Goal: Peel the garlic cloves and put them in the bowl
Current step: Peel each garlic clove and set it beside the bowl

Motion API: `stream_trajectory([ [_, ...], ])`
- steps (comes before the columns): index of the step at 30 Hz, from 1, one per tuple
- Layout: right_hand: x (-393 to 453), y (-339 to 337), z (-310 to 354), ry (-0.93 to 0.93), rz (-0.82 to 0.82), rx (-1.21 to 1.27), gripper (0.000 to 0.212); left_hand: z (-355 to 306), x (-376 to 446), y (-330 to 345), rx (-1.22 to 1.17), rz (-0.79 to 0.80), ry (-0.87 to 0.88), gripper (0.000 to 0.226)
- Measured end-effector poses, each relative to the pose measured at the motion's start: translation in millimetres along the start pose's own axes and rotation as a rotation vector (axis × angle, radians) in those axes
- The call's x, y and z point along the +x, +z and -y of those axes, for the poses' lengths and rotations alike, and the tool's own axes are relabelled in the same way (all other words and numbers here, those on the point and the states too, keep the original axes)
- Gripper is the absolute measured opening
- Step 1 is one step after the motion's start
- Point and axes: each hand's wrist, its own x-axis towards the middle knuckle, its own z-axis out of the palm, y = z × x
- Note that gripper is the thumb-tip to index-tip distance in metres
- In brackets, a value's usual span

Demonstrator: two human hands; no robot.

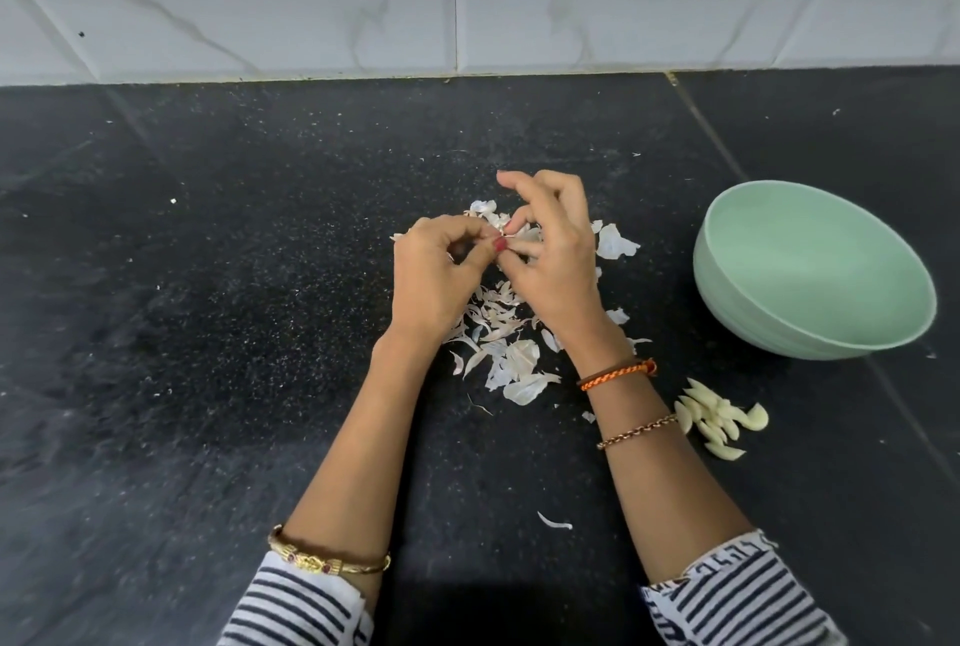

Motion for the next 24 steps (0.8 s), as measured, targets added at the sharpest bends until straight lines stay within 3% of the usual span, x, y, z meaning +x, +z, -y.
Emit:
stream_trajectory([
  [5,-2,3,-2,-0.013,0.007,-0.042,0.047,3,0,3,0.113,-0.001,-0.025,0.011],
  [10,-1,-4,-12,0.007,-0.103,-0.220,0.019,8,4,-1,-0.008,-0.060,-0.088,0.013],
  [13,-2,-4,-7,0.159,-0.162,-0.114,0.023,12,5,-1,-0.096,-0.061,-0.134,0.016],
  [19,1,-3,8,0.404,0.054,0.269,0.024,5,4,-1,-0.282,-0.010,-0.077,0.027],
  [24,3,-1,9,0.429,-0.060,0.342,0.016,7,3,3,-0.203,-0.068,-0.116,0.021],
])
